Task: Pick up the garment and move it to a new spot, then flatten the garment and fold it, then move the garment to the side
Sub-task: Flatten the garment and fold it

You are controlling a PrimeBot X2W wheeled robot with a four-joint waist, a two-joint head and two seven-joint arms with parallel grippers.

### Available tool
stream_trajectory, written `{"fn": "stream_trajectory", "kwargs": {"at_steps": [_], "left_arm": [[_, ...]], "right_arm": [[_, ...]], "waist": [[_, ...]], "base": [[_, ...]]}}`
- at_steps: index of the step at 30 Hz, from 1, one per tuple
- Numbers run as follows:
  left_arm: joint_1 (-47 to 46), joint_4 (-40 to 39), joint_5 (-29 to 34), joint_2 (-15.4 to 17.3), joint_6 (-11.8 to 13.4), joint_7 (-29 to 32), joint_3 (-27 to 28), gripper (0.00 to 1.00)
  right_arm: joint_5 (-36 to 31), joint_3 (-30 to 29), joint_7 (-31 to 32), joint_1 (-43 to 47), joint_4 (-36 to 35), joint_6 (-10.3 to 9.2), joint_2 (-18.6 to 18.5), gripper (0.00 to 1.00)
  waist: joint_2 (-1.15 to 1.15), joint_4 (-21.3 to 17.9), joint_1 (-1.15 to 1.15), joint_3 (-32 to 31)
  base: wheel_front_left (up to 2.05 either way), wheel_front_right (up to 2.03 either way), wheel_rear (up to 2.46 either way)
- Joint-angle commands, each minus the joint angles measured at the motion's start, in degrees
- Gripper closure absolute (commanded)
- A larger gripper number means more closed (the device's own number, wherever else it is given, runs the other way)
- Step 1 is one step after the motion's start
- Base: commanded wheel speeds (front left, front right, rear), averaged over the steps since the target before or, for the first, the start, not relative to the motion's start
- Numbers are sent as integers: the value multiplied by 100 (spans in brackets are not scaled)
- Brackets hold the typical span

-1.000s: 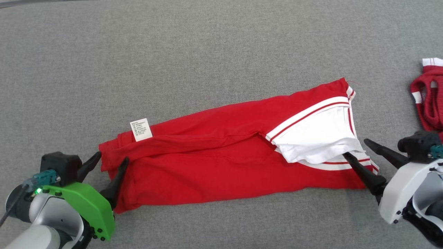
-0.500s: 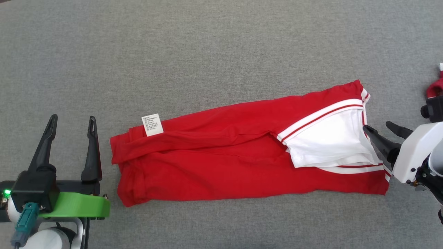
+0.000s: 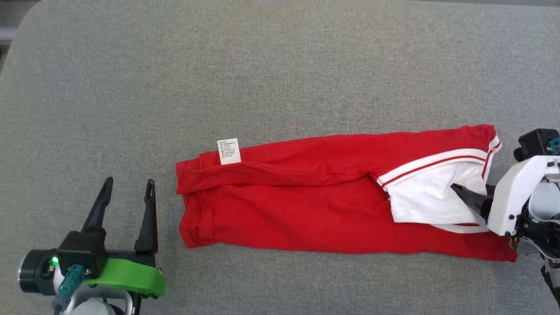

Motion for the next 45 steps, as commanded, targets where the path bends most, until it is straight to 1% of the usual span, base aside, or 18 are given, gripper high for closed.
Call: {"fn": "stream_trajectory", "kwargs": {"at_steps": [1, 2, 3, 7, 12, 16, 22, 25, 29, 32, 35, 38, 41, 45], "left_arm": [[101, 190, -20, -161, -153, -43, 19, 0], [124, 275, -10, -207, -206, -47, 29, 0], [124, 275, -10, -207, -206, -47, 29, 0], [215, 525, 65, -440, -435, -43, 169, 0], [451, 818, 201, -654, -771, -45, 450, 0], [549, 965, 347, -789, -1096, -45, 674, 0], [566, 1243, 565, -1104, -1516, -45, 986, 0], [550, 1358, 670, -1266, -1675, -46, 1112, 0], [523, 1517, 836, -1439, -1867, -42, 1213, 0], [389, 1601, 946, -1573, -1980, -41, 1268, 0], [280, 1688, 1037, -1706, -2106, -41, 1291, 0], [179, 1812, 1133, -1814, -2212, -41, 1303, 0], [57, 1922, 1214, -1916, -2315, -41, 1323, 0], [-42, 2051, 1307, -1981, -2416, -41, 1386, 0]], "right_arm": [[218, 139, 73, 260, 141, 35, 127, 100], [286, 106, 64, 288, 153, 30, 89, 100], [286, 106, 64, 288, 153, 30, 89, 100], [550, -292, -72, 420, 231, 22, -23, 100], [666, -788, -127, 708, 263, 22, -197, 100], [747, -1239, -78, 823, 207, 22, -271, 100], [850, -2010, 304, 919, -11, 22, -294, 100], [919, -2155, 677, 906, -387, 23, -177, 100], [957, -1960, 1174, 652, -1123, 24, 150, 100], [847, -1549, 1495, 415, -1591, 23, 439, 100], [678, -1042, 1694, 92, -1855, 24, 742, 100], [403, -515, 1787, -174, -1838, 23, 1040, 100], [113, 32, 1833, -354, -1660, 23, 1260, 100], [-70, 669, 1743, -468, -1357, 24, 1539, 100]], "waist": [[69, 98, 0, -224], [69, 109, 0, -293], [69, 109, 0, -293], [69, 126, 0, -553], [69, 69, 0, -851], [69, -26, 0, -891], [69, -62, 0, -933], [69, -67, 0, -966], [69, -84, 0, -941], [69, -57, 0, -864], [69, -20, 0, -783], [69, 25, 0, -706], [69, 98, 0, -656], [69, 168, 0, -641]], "base": [[0, 0, 0], [0, 0, 0], [0, 0, 0], [0, 0, 0], [0, 0, 0], [0, 0, 0], [0, 0, 0], [0, 0, 0], [0, 0, 0], [0, 0, 0], [0, 0, 0], [0, 0, 0], [0, 0, 0], [0, 0, 0]]}}
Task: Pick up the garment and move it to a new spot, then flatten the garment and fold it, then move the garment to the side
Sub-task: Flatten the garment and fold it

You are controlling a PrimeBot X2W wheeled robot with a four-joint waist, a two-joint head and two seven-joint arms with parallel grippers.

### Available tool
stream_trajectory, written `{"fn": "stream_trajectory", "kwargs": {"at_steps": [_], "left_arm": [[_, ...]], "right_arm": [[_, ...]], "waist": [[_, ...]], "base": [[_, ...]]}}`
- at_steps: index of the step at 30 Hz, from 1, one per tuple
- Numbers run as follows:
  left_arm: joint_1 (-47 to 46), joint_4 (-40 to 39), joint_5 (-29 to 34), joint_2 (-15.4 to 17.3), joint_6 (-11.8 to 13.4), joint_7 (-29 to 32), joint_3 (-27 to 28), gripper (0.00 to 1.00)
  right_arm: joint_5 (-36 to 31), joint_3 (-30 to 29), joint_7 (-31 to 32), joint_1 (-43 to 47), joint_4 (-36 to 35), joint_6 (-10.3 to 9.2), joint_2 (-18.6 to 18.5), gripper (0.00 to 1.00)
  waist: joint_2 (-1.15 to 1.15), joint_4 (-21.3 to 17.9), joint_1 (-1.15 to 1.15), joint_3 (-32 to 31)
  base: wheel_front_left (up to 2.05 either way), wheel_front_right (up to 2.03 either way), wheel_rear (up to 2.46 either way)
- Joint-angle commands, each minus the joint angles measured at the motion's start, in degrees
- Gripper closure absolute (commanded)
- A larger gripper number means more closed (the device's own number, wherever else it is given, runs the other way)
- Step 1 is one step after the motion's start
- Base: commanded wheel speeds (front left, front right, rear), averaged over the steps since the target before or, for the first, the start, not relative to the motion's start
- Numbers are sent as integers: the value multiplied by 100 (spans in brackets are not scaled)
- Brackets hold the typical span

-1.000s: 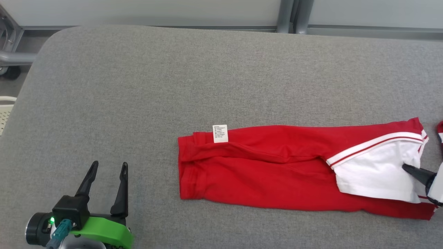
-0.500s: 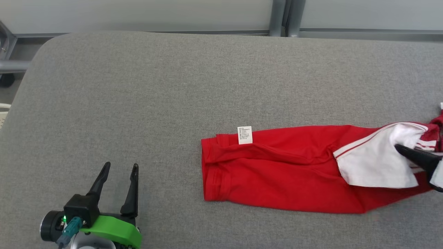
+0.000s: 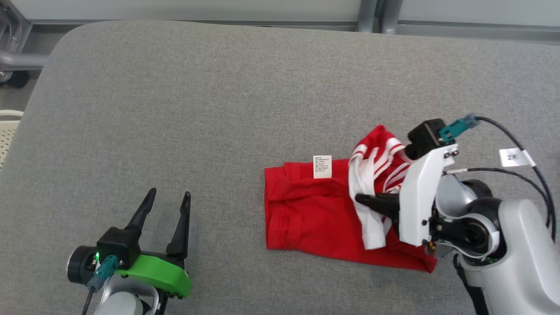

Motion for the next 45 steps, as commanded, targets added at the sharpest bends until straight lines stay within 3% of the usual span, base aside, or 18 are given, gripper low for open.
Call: {"fn": "stream_trajectory", "kwargs": {"at_steps": [1, 21, 22, 23, 24, 25, 33, 36, 39, 43, 45], "left_arm": [[-96, 51, 80, -19, -34, -14, 42, 0], [-249, 442, 385, -290, -360, -14, 254, 0], [-243, 459, 401, -307, -371, -14, 266, 0], [-232, 475, 410, -320, -375, -14, 282, 0], [-219, 484, 417, -329, -379, -14, 297, 0], [-205, 495, 429, -336, -389, -14, 315, 0], [2, 508, 473, -322, -426, -14, 550, 0], [38, 452, 476, -314, -405, -14, 643, 0], [95, 352, 499, -352, -379, -14, 698, 0], [115, 248, 532, -409, -421, -14, 713, 0], [110, 223, 540, -422, -426, -14, 719, 0]], "right_arm": [[-21, 151, -66, -85, 125, 2, 97, 100], [-260, 1633, -1042, -1086, 1903, 2, 450, 100], [-252, 1683, -1067, -1114, 1972, 2, 453, 91], [-259, 1741, -1104, -1161, 2025, 2, 456, 66], [-271, 1793, -1150, -1203, 2070, 2, 457, 22], [-282, 1860, -1189, -1243, 2111, 2, 459, 0], [-10, 2357, -1624, -1382, 1466, 2, 432, 0], [270, 2017, -1715, -1169, 951, 2, 311, 0], [212, 1446, -1726, -873, 632, 1, -134, 0], [113, 572, -1710, -385, 583, 3, -661, 0], [151, 333, -1685, -252, 616, 2, -732, 0]], "waist": [[69, 32, 0, 12], [69, 13, 0, 70], [69, 18, 0, 50], [69, 20, 0, 38], [69, 21, 0, 27], [69, 21, 0, 17], [69, -120, 0, -136], [69, -177, 0, -160], [69, -233, 0, -106], [69, -270, 0, 26], [69, -280, 0, 55]], "base": [[0, 0, 0], [0, 0, 0], [0, 0, 0], [0, 0, 0], [0, 0, 0], [0, 0, 0], [0, 0, 0], [0, 0, 0], [0, 0, 0], [0, 0, 0], [0, 0, 0]]}}
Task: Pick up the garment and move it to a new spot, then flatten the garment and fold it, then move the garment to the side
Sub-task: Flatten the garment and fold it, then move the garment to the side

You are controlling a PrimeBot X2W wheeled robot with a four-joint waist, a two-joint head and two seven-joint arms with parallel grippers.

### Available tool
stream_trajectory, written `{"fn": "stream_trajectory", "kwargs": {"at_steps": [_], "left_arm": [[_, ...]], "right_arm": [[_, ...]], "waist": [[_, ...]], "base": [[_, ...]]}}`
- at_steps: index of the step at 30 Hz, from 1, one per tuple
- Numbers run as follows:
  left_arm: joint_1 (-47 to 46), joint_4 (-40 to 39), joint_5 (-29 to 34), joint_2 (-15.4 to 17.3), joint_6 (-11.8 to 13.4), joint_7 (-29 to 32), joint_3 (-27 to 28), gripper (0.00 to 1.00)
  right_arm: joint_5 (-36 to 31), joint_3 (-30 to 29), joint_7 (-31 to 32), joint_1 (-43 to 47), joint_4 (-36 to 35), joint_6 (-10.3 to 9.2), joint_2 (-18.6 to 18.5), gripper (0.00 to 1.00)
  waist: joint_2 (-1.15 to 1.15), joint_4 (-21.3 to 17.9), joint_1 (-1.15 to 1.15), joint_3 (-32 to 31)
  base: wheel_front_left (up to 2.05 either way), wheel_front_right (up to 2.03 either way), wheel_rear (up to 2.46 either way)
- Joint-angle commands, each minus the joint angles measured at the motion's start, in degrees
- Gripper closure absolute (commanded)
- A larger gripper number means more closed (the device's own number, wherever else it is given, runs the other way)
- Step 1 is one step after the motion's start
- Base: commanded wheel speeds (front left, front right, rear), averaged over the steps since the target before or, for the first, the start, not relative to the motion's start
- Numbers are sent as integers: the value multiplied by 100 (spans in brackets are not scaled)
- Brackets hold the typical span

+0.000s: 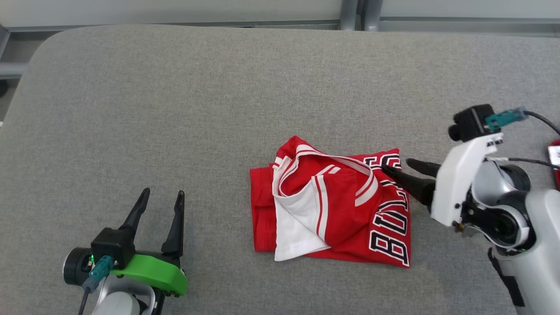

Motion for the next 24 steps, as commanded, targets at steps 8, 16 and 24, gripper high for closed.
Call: {"fn": "stream_trajectory", "kwargs": {"at_steps": [8, 16, 24], "left_arm": [[-65, -53, 76, -11, -68, -14, 68, 0], [-179, 23, 125, -132, -113, -14, 88, 0], [-227, 97, 164, -278, -167, -14, 118, 0]], "right_arm": [[391, -1093, 606, 600, 167, 3, -1, 0], [368, -1319, 1306, 618, 190, 3, 381, 0], [23, -1087, 1672, 469, 344, 3, 531, 0]], "waist": [[69, -126, 0, 237], [69, -62, 0, 295], [69, 147, 0, 329]], "base": [[0, 0, 0], [0, 0, 0], [0, 0, 0]]}}
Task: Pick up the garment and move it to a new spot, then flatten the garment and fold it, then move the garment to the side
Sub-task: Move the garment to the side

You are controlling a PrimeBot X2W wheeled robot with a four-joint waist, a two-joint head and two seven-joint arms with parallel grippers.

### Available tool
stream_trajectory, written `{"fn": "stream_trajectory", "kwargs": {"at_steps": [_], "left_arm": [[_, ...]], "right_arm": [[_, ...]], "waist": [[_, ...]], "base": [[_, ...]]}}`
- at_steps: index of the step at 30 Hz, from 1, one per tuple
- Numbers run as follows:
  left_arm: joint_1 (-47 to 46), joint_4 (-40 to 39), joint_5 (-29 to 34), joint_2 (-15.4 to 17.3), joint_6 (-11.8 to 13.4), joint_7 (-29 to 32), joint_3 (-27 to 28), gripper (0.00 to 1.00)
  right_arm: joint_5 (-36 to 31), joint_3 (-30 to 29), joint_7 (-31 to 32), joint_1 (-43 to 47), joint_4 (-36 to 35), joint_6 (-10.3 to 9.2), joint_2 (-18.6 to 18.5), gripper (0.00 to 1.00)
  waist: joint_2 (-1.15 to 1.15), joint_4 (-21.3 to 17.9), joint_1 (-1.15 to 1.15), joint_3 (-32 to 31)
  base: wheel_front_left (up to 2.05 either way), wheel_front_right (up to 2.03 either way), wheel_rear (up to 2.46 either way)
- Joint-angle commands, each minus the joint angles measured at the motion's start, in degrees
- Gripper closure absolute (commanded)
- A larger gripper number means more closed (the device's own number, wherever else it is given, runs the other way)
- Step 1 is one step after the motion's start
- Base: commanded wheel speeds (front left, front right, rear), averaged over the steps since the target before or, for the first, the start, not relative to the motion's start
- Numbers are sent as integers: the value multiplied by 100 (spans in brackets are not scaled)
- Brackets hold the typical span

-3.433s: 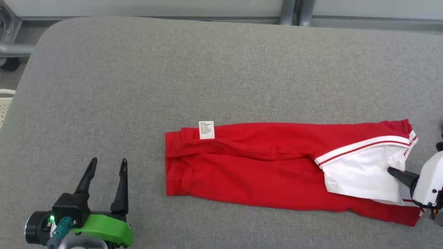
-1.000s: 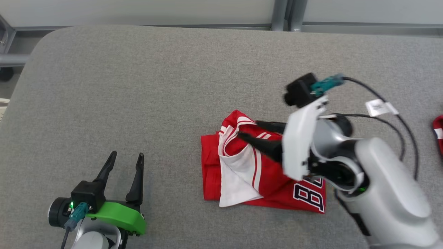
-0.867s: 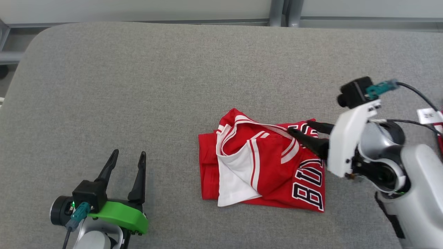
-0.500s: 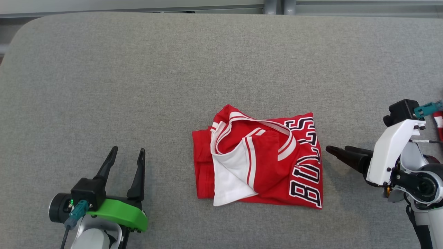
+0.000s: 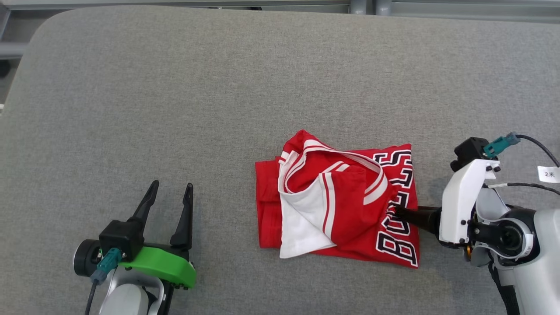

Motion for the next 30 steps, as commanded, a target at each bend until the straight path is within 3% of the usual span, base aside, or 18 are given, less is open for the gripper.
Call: {"fn": "stream_trajectory", "kwargs": {"at_steps": [1, 2, 3, 12, 19, 30], "left_arm": [[-67, 24, 51, -47, -18, -14, 19, 0], [-67, 30, 53, -64, -24, -14, 38, 0], [-68, 36, 62, -80, -30, -14, 45, 0], [96, 96, 127, -205, -79, -14, 131, 0], [185, 137, 121, -381, -119, -14, 164, 0], [362, 158, 104, -559, -149, -14, 261, 0]], "right_arm": [[-71, 66, -6, -83, 21, 2, -7, 2], [-84, 129, -24, -91, 34, 2, -4, 71], [-69, 159, -42, -89, 51, 2, 11, 100], [186, 295, -234, -200, -186, 2, -228, 100], [420, 514, 26, -316, -828, 2, -508, 100], [423, 597, 412, -568, -1419, 2, -565, 100]], "waist": [[69, 67, 0, -5], [69, 89, 0, -12], [69, 110, 0, -21], [69, 184, 0, -243], [69, 320, 0, -500], [69, 438, 0, -654]], "base": [[0, 0, 0], [0, 0, 0], [0, 0, 0], [0, 0, 0], [0, 0, 0], [0, 0, 0]]}}
